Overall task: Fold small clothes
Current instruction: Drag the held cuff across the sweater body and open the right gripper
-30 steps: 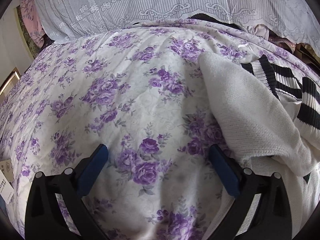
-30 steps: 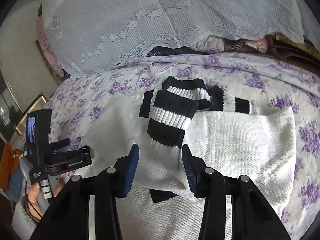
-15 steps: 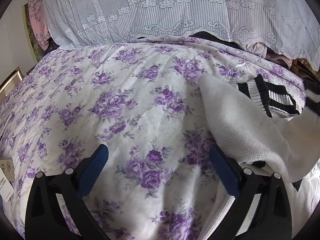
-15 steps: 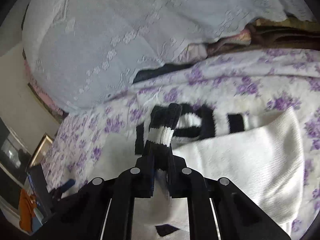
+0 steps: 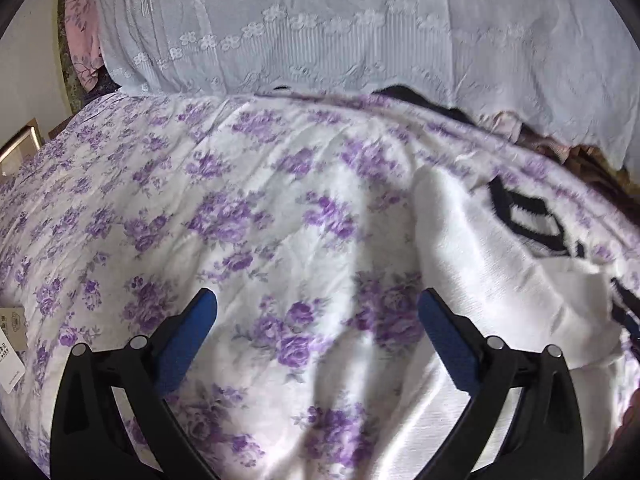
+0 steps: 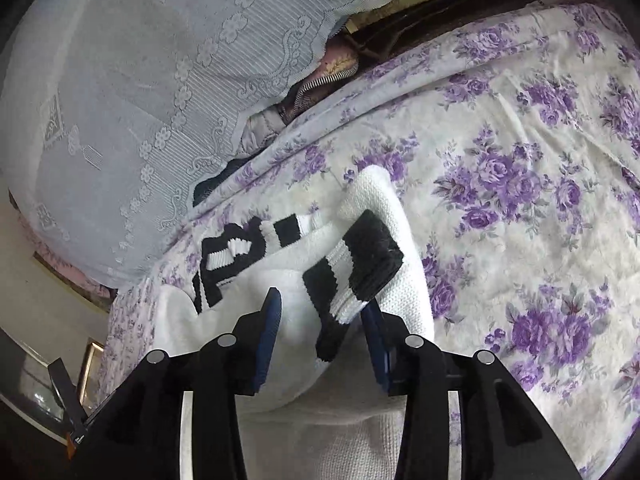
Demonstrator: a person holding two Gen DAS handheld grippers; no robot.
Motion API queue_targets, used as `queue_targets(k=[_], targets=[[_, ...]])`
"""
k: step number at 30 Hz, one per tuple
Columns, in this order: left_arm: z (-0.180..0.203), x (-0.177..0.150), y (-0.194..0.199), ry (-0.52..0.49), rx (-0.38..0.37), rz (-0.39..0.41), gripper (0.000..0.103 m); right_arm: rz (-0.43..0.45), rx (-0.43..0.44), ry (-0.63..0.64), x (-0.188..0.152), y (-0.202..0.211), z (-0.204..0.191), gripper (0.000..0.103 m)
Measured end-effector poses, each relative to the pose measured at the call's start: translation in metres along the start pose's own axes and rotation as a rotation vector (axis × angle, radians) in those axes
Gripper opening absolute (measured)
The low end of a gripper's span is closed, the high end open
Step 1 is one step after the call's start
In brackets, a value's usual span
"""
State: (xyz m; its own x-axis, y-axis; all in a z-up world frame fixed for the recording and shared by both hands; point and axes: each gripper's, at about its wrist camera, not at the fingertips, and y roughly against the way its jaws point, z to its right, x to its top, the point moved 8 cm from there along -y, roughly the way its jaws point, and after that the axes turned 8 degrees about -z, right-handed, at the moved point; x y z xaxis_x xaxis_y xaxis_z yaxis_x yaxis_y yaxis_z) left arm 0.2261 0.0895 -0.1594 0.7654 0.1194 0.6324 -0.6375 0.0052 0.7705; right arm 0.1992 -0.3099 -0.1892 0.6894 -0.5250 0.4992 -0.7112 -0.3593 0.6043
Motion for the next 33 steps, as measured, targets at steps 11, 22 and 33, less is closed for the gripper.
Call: queue_targets(k=[11, 22, 33], targets=[[0.079, -0.018, -0.074, -0.19, 0.008, -0.205, 0.099, 0.213, -0.093, 0.176, 0.018, 0.036, -0.027, 0.012], [0.04, -0.019, -0.05, -0.1, 0.035, -0.141, 0.099, 0.084, -0.199, 0.228, 0.022, 0.031, -0.011, 0.036], [0.031, -0.033, -0.057, -0.105, 0.033, -0.201, 0.099, -0.21, -0.161, 0.725, -0.051, -0.121, -0.16, 0.032]])
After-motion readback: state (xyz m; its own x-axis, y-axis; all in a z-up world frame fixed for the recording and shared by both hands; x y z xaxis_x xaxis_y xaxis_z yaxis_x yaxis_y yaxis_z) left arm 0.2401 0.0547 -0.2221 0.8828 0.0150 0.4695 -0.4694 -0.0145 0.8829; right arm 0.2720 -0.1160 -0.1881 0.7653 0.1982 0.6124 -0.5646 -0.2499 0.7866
